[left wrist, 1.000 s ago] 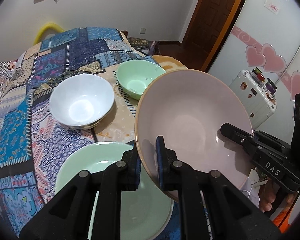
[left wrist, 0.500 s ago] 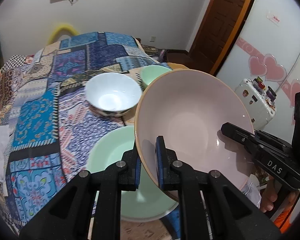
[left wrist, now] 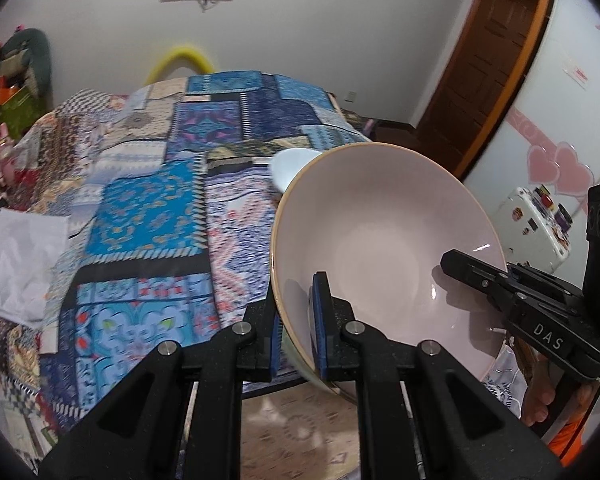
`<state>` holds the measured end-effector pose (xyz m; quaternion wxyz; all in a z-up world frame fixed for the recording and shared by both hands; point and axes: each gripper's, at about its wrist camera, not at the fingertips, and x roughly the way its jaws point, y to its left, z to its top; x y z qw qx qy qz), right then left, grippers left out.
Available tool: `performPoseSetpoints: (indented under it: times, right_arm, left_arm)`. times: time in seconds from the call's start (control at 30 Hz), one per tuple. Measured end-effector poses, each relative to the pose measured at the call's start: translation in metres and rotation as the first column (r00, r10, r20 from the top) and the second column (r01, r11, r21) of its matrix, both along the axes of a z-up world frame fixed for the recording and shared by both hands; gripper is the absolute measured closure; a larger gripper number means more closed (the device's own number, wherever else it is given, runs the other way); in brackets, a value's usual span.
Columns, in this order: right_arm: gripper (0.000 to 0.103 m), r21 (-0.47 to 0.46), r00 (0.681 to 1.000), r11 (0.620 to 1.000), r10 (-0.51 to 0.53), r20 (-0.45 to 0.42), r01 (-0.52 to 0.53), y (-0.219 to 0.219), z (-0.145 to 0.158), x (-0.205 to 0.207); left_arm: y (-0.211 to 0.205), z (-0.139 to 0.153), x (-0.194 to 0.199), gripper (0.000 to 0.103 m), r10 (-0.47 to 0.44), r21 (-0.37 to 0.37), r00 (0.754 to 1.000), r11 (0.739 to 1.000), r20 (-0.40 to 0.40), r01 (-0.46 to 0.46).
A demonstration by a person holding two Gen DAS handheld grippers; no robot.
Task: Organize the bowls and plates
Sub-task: 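Lift the pink bowl with both tools and carry it beside the plate stack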
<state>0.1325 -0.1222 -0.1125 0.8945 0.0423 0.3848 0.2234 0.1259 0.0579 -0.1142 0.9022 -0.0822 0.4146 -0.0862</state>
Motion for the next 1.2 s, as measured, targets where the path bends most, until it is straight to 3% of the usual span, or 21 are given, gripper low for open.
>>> performPoseSetpoints:
  times: [0.6, 1.2]
  right_arm:
    - [0.087, -0.01, 0.981, 0.983, 0.183, -0.058, -0.184, 0.089, -0.023, 0.0]
    - [0.087, -0.061, 0.954, 0.968, 0.226, -0.198, -0.242, 0.129, -0.077, 0.013]
  left_arm:
    - [0.095, -0.023, -0.041, 0.09, 0.163, 0.019, 0.985, 0.987, -0.054, -0.162]
    - [0.136, -0.089, -0.03, 0.09, 0.206, 0.001, 0.96, 0.978, -0.192, -0.209]
